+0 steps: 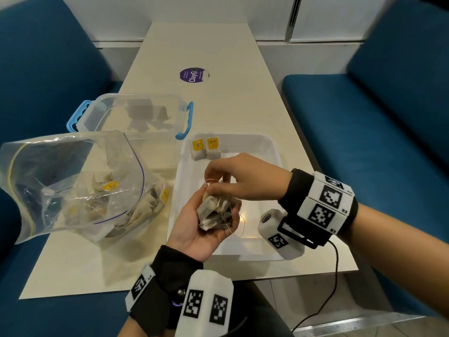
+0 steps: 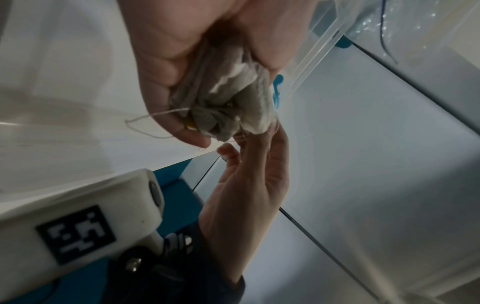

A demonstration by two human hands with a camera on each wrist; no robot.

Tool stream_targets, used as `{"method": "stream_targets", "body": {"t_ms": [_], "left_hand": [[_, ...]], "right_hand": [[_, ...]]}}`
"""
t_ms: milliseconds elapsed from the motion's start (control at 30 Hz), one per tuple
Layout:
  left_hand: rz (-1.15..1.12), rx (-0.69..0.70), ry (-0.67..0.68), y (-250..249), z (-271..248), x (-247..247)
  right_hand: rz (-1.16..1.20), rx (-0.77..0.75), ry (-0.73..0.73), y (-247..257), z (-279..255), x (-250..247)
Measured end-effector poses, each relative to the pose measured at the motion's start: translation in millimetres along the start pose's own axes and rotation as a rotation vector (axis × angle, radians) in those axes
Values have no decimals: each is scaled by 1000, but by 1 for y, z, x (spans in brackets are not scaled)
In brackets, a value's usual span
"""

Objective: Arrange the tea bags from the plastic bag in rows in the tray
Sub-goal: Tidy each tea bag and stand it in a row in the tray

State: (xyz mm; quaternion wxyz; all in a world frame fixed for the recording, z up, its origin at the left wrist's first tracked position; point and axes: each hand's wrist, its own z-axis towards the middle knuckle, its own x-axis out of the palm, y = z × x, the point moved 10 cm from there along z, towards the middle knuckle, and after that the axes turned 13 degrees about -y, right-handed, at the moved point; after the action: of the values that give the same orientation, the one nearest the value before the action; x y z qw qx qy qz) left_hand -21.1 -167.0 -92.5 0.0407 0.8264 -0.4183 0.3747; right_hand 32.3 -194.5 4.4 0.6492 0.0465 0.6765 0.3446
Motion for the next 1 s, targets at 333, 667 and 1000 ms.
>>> {"method": "stream_targets", "body": {"t_ms": [333,667,1000], "left_hand": [[-30,-40,-10,2,3,-6],[-10,-57,28,3,3,-2],[6,-56,23,1,0,-3]], "right_hand": [[-42,3,68,-7,7,4],[45,110,-198,-17,14,-14],[218,199,-329,-17,13,-31]]}}
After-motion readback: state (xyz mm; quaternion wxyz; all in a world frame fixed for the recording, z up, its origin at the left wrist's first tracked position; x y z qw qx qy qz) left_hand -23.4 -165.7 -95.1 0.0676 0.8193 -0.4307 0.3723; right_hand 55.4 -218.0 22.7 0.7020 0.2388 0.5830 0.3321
